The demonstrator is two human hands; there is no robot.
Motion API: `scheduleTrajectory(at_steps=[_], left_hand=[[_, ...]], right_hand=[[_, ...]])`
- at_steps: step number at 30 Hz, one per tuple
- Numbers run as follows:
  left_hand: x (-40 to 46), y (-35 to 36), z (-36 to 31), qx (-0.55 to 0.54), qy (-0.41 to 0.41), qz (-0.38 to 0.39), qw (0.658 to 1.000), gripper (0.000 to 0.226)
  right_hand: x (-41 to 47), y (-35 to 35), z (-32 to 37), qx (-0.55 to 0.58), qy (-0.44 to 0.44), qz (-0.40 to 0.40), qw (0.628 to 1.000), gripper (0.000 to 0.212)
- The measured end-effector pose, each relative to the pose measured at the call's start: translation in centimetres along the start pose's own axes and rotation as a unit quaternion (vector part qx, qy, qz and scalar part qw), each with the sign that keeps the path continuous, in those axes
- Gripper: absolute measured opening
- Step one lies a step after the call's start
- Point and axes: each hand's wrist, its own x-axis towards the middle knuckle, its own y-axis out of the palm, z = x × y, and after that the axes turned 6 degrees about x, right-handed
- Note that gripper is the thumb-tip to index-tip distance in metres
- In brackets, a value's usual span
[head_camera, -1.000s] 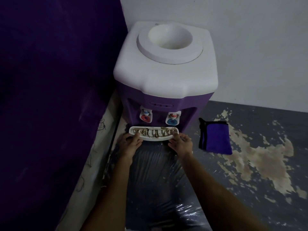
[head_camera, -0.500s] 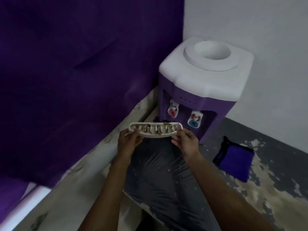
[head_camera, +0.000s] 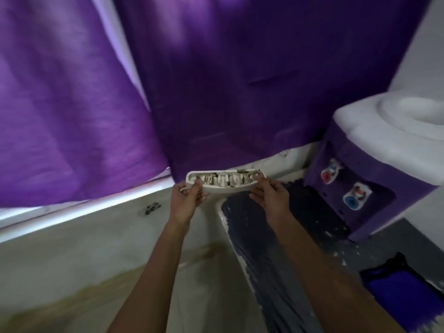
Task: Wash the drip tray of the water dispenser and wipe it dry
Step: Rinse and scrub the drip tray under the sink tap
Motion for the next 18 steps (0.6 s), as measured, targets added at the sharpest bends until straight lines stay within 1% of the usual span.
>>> scheduleTrajectory(at_steps=[3,8,10,14,18], left_hand=[[-1.0,-4.9,-1.0,-0.020,0.019,-0.051,0.998,0.038],[-3.6,-14.6,-2.4,-0.043,0.052,-0.142,0.988,0.035],[-5.5,-18.7,-3.0,-0.052,0.062,-0.176,0.981,0.037],[-9.7,-27.1,-4.5,-0.059,0.078,-0.253,0.963,0.049],[-14.6,-34.5,-5.7,-0.069,0.084,-0.306,0.946,0.045]], right_hand=[[-1.5,4.1,-2.3,-0.027,0.017,0.042,0.999,0.032],[-5.5,11.1,-7.6,-0.066,0.050,0.112,0.990,0.029],[-7.8,13.6,-10.1,-0.073,0.062,0.149,0.984,0.028],[-13.6,18.3,-15.2,-0.092,0.090,0.205,0.970,0.030],[-20.0,21.9,-20.0,-0.112,0.116,0.241,0.957,0.035]])
